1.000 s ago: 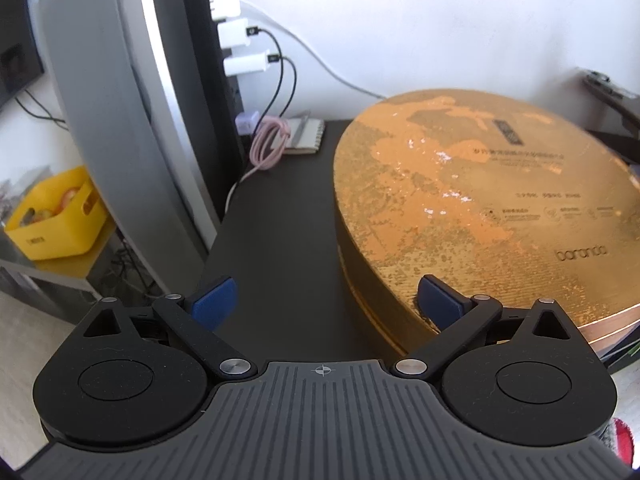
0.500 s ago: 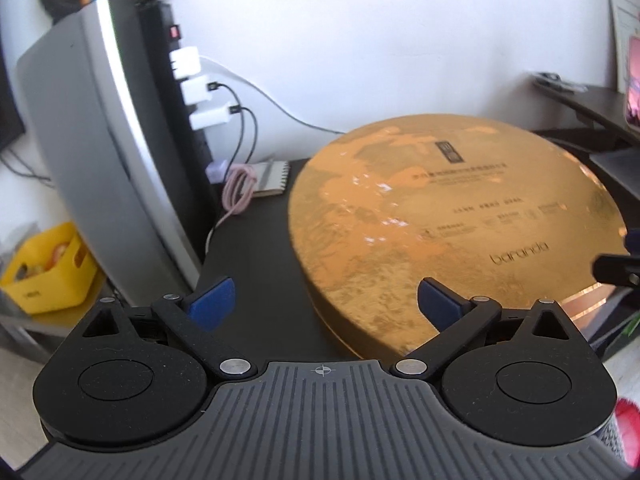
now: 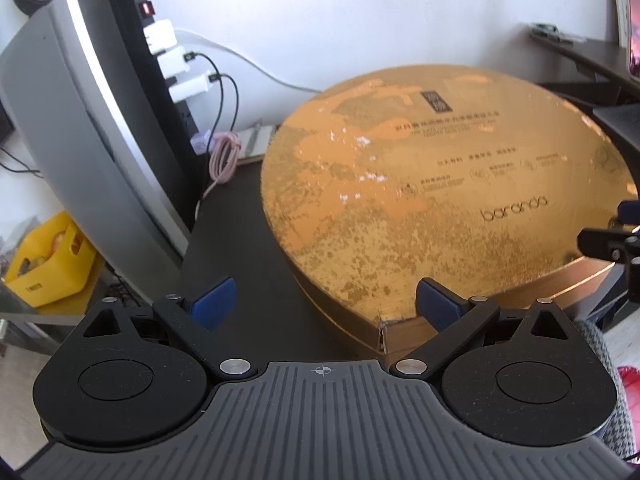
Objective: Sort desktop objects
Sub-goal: 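Press the lid rim down onto the box with both grippers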
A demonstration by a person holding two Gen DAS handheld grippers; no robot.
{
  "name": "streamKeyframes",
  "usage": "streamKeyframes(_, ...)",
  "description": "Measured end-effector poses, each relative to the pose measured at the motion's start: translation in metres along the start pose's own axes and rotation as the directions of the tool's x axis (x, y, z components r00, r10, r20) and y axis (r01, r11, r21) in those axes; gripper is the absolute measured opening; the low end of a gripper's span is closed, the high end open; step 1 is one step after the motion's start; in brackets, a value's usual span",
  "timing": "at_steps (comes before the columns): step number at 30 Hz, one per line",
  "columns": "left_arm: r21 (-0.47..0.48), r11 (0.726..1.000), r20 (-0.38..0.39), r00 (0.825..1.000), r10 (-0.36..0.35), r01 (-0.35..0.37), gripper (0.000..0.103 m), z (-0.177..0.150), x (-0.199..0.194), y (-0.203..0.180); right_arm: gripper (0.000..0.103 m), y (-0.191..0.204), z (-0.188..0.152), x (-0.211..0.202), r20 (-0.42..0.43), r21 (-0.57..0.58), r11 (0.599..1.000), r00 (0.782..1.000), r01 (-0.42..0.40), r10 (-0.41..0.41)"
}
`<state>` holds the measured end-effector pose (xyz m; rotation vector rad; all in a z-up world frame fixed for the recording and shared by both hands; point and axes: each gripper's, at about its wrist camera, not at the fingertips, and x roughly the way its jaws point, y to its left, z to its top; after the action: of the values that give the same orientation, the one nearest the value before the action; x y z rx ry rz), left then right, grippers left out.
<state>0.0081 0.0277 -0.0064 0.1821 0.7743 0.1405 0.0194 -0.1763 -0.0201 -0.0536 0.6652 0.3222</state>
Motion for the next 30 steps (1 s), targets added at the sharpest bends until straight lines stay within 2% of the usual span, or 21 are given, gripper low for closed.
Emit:
streamKeyframes(3, -0.006, 1.000, 0.000, 1.000, -0.001, 0.001, 0.099, 0.000, 0.000, 0.001, 0.056, -0.003, 0.002, -0.003, -0.002, 0.008, 1.000, 1.000, -0.003, 0.003)
streamKeyframes(8, -0.016, 0.999, 0.060, 0.998, -0.029, 0.030, 0.099, 0.009, -0.007, 0.002, 0.056, -0.005, 0.024, -0.008, 0.055, -0.012, 1.000, 0.998, 0.003, -0.003)
streamKeyframes(11, -0.016, 0.999, 0.087, 0.996, -0.035, 0.036, 0.099, 0.017, -0.003, 0.002, 0.056, 0.000, 0.034, 0.000, 0.060, -0.035, 0.999, 0.998, 0.010, -0.008)
streamKeyframes(20, -0.031, 0.996, 0.030, 0.996, -0.083, 0.084, 0.099, 0.022, 0.015, -0.003, 0.056, 0.002, 0.030, 0.029, -0.028, -0.036, 0.999, 0.999, 0.018, -0.019)
streamKeyframes(27, -0.042, 0.994, 0.019, 0.994, -0.104, 0.105, 0.099, 0.019, 0.008, -0.004, 0.057, 0.004, 0.023, 0.015, -0.030, -0.032, 0.999, 0.999, 0.009, -0.010)
streamKeyframes(30, -0.033, 0.994, 0.026, 0.994, -0.102, 0.103, 0.100, 0.017, -0.002, -0.005, 0.069, 0.001, 0.020, -0.003, -0.001, -0.017, 1.000, 1.000, 0.008, -0.008)
